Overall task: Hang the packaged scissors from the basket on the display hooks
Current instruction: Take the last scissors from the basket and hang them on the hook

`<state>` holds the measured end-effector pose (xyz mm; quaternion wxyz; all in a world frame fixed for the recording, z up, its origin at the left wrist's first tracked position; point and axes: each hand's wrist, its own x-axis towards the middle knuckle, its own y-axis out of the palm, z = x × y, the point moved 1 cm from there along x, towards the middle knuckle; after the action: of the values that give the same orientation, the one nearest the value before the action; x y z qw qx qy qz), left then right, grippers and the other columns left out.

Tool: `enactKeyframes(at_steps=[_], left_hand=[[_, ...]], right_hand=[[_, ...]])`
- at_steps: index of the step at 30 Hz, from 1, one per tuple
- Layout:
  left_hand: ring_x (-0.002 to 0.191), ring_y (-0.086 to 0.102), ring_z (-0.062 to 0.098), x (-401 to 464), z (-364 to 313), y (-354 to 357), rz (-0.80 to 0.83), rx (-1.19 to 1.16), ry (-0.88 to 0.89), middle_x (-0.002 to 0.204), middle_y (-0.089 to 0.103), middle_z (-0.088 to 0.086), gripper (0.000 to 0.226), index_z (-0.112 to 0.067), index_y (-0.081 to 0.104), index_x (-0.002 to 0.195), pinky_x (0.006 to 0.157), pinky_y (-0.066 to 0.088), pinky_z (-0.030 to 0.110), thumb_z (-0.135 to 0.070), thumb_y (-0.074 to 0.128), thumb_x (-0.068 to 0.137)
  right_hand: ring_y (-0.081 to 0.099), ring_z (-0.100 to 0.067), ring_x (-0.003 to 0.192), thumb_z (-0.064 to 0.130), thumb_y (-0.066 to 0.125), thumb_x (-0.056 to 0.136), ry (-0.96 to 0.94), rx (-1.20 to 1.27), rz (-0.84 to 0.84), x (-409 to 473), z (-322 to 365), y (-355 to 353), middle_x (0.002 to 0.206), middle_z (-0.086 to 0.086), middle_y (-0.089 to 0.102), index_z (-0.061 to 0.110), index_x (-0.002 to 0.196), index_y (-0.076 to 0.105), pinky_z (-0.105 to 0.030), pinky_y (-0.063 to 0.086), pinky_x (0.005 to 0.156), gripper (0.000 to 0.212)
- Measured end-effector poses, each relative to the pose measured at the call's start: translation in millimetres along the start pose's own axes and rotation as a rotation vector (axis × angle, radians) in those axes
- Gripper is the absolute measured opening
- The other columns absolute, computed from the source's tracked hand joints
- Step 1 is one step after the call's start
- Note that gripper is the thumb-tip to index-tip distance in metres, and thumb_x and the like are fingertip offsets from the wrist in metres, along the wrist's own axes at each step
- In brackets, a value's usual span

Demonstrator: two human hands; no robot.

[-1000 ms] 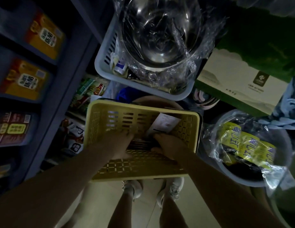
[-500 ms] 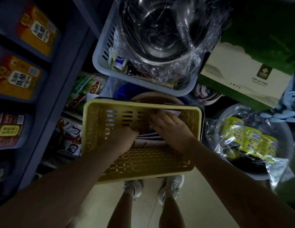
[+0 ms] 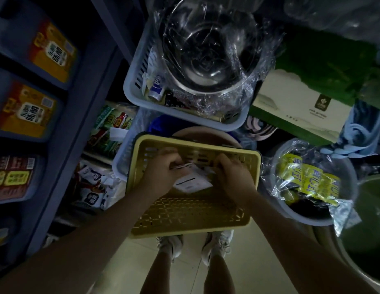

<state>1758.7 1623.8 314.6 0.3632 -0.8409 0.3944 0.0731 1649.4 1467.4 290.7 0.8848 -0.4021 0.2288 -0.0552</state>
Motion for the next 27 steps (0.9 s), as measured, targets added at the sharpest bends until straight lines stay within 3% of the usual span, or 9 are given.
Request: enactKeyframes(at_steps=[2,6,9,11,13,17,23,25,27], left_hand=[[0.086,0.052,0.014,0.5,0.0,1.6,0.041,-0.052,0.017,0.091,0.052,-0.001,0.015,-0.019,0.057,0.069,0.070,0.037,0.025,-0.017,0.070,0.076],[0.068,0.052,0.002,-10.5,-20.2,-4.8,0.148,-0.107,0.077,0.077,0.051,-0.008,0.017,-0.033,0.056,0.071,0.060,0.038,0.022,-0.022,0.065,0.080],[0.068,0.058,-0.003,-22.4,-53.1,-20.2,0.150,-0.182,0.135,0.073,0.064,-0.011,0.012,-0.037,0.060,0.078,0.060,0.043,0.016,-0.026,0.059,0.082],[0.067,0.058,-0.005,-30.1,-76.9,-30.5,0.117,-0.149,0.225,0.069,0.063,-0.018,0.012,-0.038,0.062,0.080,0.058,0.041,0.009,-0.027,0.058,0.081],[0.070,0.057,-0.010,-35.5,-101.4,-42.8,0.034,-0.117,0.298,0.076,0.059,-0.023,0.015,-0.024,0.069,0.095,0.062,0.041,0.004,-0.026,0.062,0.082],[0.078,0.064,0.021,-50.7,-165.1,-79.1,-0.044,-0.077,0.462,0.084,0.066,0.018,0.044,-0.007,0.065,0.098,0.068,0.050,0.038,-0.045,0.054,0.079],[0.108,0.052,0.024,-83.1,-259.9,-150.9,-0.260,0.062,0.747,0.112,0.057,0.007,0.055,-0.010,0.053,0.119,0.093,0.045,0.041,-0.041,0.063,0.075],[0.128,0.038,0.028,-97.1,-268.6,-166.4,-0.461,0.049,0.661,0.138,0.041,0.015,0.076,-0.013,0.034,0.135,0.106,0.032,0.041,-0.037,0.070,0.072],[0.134,0.032,0.023,-119.5,-268.6,-173.1,-0.349,-0.214,0.456,0.148,0.029,0.011,0.086,-0.020,0.020,0.141,0.106,0.029,0.036,-0.034,0.071,0.073]], right_hand=[[0.056,-0.021,0.078,0.014,0.045,0.094,0.080,0.281,0.015,-8.3,-10.0,0.6,0.082,0.000,0.057,0.017,0.093,0.047,-0.034,0.043,0.070,0.003],[0.046,0.003,0.062,0.015,0.046,0.093,0.054,0.478,-0.046,-26.0,-15.3,-19.5,0.070,0.010,0.045,0.030,0.079,0.042,-0.012,0.035,0.058,0.021],[0.046,0.005,0.062,0.012,0.049,0.094,0.101,0.575,-0.056,-44.6,-11.1,-44.7,0.071,0.009,0.047,0.033,0.079,0.046,-0.020,0.037,0.064,0.026],[0.057,0.004,0.077,0.033,0.054,0.091,0.130,0.650,-0.015,-60.2,1.8,-63.5,0.082,0.006,0.060,0.031,0.091,0.057,-0.029,0.046,0.076,0.003],[0.064,-0.001,0.091,0.072,0.057,0.070,0.189,0.742,0.035,-72.8,13.4,-87.4,0.092,0.005,0.069,0.033,0.097,0.064,-0.030,0.050,0.091,0.049],[0.059,0.005,0.103,0.045,0.074,0.073,0.065,0.525,0.260,-97.0,68.7,-144.8,0.108,0.031,0.059,0.047,0.122,0.048,-0.013,0.046,0.084,0.055],[0.064,-0.023,0.101,0.043,0.077,0.070,0.041,0.498,-0.222,-121.5,151.4,-205.6,0.117,-0.004,0.065,0.030,0.117,0.048,-0.046,0.053,0.084,0.057],[0.066,-0.025,0.089,0.035,0.074,0.075,0.082,0.373,-0.477,-126.9,182.6,-223.3,0.103,-0.004,0.068,0.020,0.112,0.049,-0.047,0.055,0.075,0.047],[0.065,-0.029,0.083,0.037,0.067,0.079,0.094,0.265,-0.668,-131.6,218.2,-235.2,0.089,-0.003,0.064,0.019,0.101,0.042,-0.038,0.051,0.063,0.038]])
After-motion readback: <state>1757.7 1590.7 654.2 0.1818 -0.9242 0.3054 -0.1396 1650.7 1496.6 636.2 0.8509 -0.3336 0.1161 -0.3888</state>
